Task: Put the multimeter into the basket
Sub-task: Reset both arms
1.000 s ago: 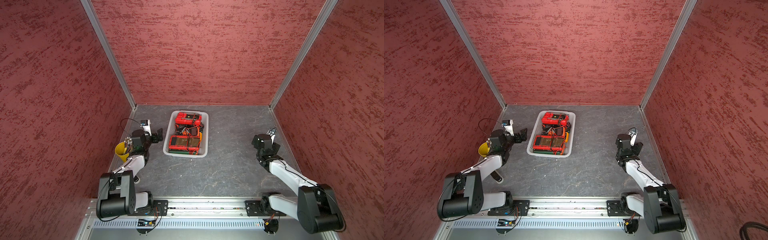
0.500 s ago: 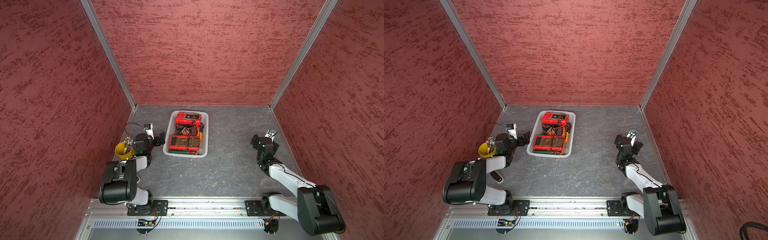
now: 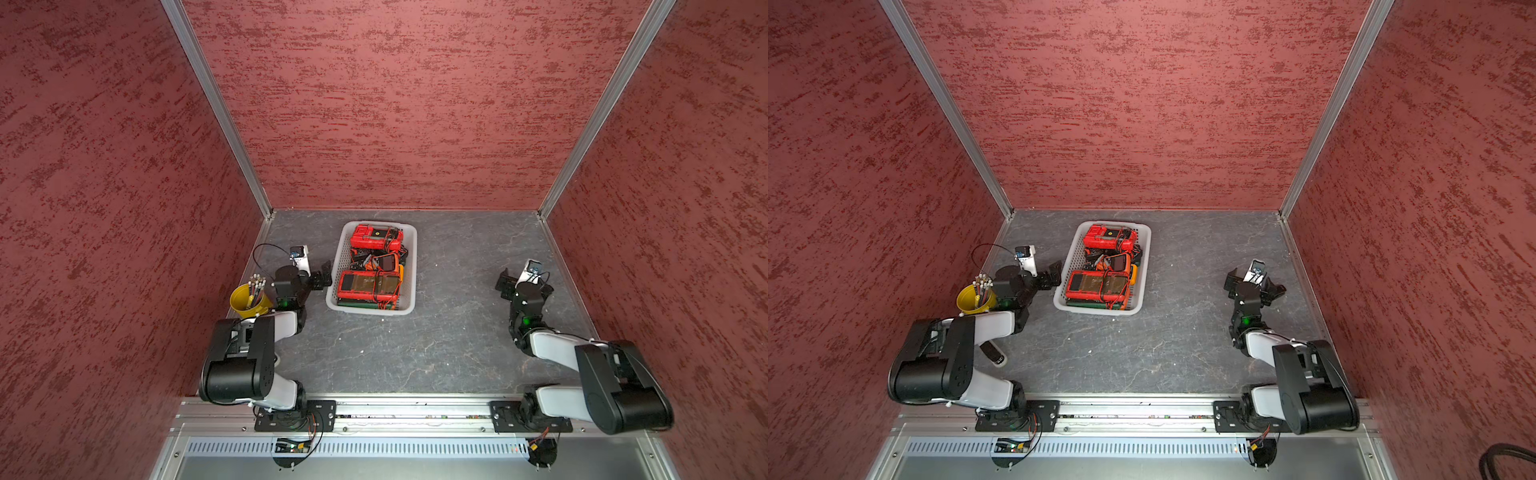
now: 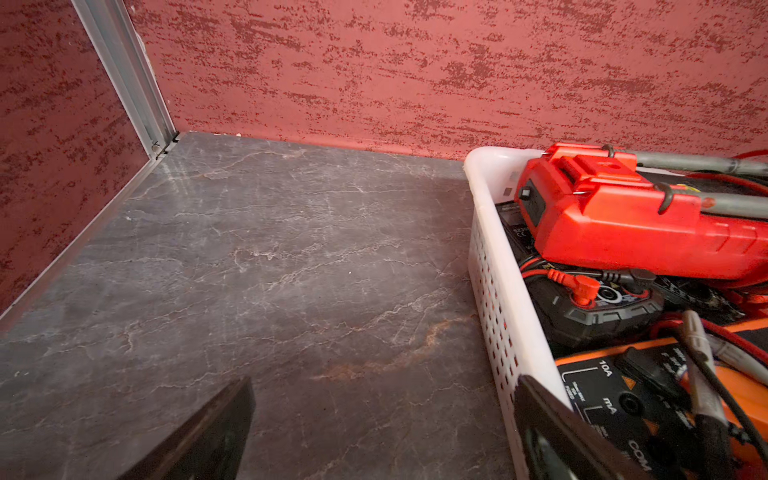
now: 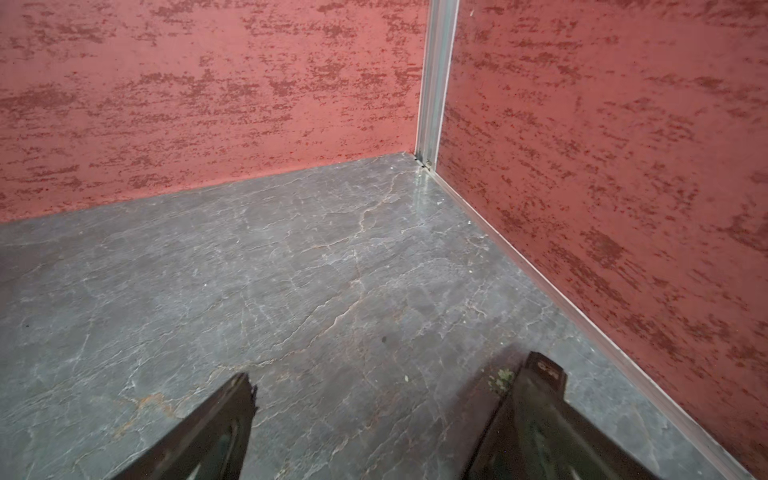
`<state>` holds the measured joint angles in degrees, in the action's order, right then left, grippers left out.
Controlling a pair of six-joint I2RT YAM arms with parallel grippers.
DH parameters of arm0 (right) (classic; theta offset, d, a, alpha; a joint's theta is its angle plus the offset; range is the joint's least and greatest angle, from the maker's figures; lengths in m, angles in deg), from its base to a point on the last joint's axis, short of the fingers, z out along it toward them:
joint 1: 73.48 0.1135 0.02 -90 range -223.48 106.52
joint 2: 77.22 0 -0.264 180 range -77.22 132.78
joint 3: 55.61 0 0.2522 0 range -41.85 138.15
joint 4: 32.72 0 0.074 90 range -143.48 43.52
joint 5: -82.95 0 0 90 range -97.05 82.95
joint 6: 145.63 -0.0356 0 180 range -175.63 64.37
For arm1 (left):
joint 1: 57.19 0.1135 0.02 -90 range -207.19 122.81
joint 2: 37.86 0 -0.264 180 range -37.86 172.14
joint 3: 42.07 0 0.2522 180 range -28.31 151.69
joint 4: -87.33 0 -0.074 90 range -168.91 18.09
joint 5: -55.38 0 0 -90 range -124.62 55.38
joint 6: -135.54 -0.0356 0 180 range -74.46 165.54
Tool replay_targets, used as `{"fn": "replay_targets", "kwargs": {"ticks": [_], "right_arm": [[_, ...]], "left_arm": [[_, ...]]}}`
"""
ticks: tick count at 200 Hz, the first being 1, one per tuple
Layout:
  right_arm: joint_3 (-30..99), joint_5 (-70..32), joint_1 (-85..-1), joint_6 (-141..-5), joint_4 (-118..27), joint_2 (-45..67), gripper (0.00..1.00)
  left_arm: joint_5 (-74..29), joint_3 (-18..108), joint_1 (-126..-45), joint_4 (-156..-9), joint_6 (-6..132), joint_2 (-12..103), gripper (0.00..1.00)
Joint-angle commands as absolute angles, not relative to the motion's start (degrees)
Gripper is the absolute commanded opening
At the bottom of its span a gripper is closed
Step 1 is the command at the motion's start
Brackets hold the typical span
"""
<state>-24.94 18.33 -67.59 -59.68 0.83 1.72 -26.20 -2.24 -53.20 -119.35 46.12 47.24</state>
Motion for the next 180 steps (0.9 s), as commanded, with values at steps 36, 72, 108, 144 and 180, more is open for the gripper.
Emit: {"fn": "replay_targets", "kwargs": {"ticks": [36,72,108,144,180], "right_arm": [[-22.64,4.1,-68.71,-54.29,10.57,10.27,0.99],[-20.44,2.04,-71.48,-57.08,6.46,10.97,0.99],[-20.58,2.14,-71.55,-56.94,6.83,11.08,0.99],[-20.61,2.1,-71.46,-56.84,7.05,11.11,0.99],[-20.63,2.2,-71.46,-56.86,7.08,11.16,0.99]], "left_arm": [[-28.53,-1.69,-54.32,-119.52,44.79,47.91,1.0],[-30.77,-1.77,-55.53,-119.69,44.16,47.88,1.0],[-30.76,-1.77,-55.52,-119.69,44.14,48.01,1.0],[-30.71,-1.72,-55.46,-119.69,44.18,47.96,1.0],[-30.32,-1.68,-55.3,-119.62,44.35,47.99,1.0]]}}
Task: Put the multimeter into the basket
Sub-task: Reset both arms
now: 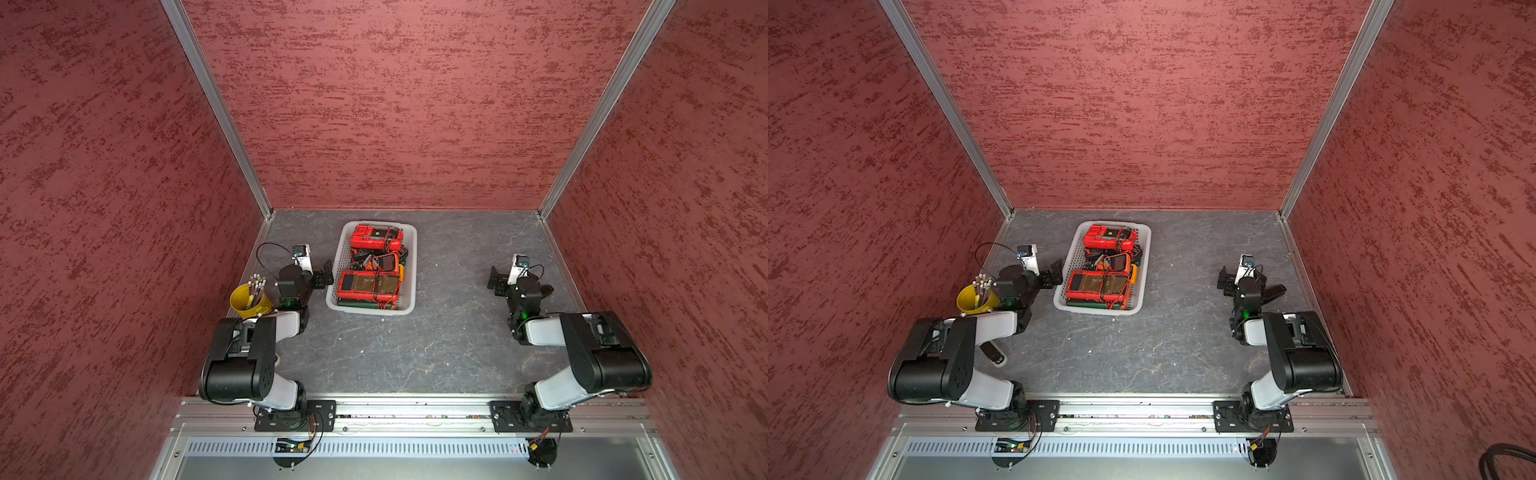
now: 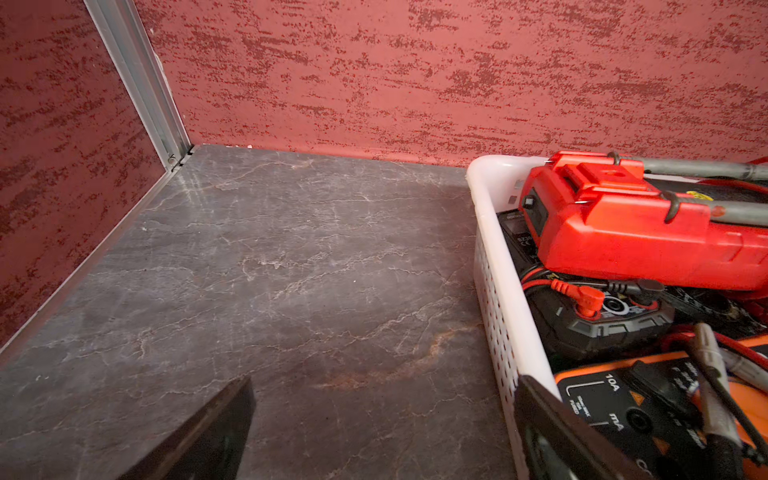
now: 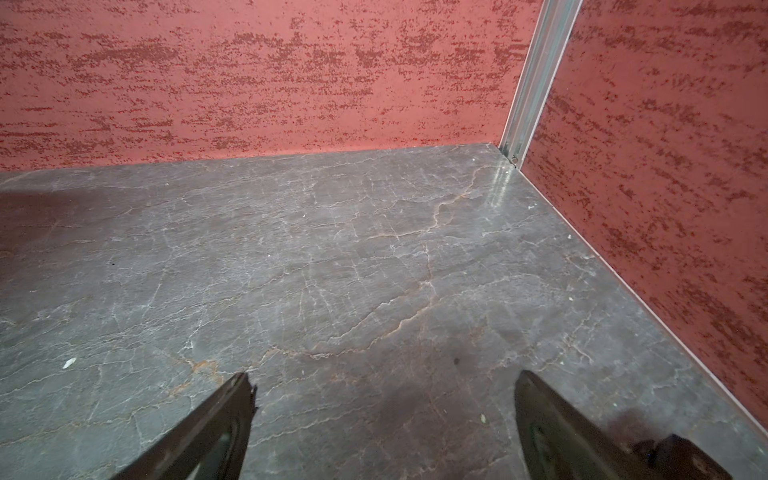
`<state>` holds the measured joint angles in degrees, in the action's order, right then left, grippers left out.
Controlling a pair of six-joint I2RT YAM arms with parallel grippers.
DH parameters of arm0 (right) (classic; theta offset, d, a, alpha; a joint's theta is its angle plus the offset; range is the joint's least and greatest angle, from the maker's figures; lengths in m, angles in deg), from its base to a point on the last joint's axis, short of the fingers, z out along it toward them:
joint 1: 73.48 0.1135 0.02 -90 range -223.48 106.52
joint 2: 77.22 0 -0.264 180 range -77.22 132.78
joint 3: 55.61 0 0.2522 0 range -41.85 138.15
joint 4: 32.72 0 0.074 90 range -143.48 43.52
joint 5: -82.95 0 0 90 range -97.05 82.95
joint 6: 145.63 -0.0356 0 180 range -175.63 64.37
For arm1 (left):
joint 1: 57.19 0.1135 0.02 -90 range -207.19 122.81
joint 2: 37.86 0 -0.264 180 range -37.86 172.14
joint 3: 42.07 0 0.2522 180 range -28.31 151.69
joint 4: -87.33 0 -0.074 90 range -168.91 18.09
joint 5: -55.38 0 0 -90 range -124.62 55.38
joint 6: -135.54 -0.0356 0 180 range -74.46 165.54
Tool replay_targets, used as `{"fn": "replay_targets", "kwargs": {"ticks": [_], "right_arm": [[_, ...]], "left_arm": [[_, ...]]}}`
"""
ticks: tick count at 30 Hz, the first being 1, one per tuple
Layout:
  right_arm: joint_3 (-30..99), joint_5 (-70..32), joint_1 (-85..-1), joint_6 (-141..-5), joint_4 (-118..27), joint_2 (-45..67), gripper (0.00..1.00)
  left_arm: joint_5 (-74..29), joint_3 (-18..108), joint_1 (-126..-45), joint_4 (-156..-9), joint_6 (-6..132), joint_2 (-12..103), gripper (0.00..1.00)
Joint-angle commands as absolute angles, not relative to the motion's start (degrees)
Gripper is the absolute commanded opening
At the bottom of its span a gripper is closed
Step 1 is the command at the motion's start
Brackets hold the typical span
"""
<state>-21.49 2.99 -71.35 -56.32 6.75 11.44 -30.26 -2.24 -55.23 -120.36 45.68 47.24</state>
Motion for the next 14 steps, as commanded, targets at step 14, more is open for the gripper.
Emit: {"fn": "replay_targets", "kwargs": {"ticks": [14], "right_arm": [[-20.63,2.21,-71.45,-56.86,7.11,11.1,0.99]], "left_arm": [[-30.5,-1.81,-55.33,-119.69,44.24,47.95,1.0]]}}
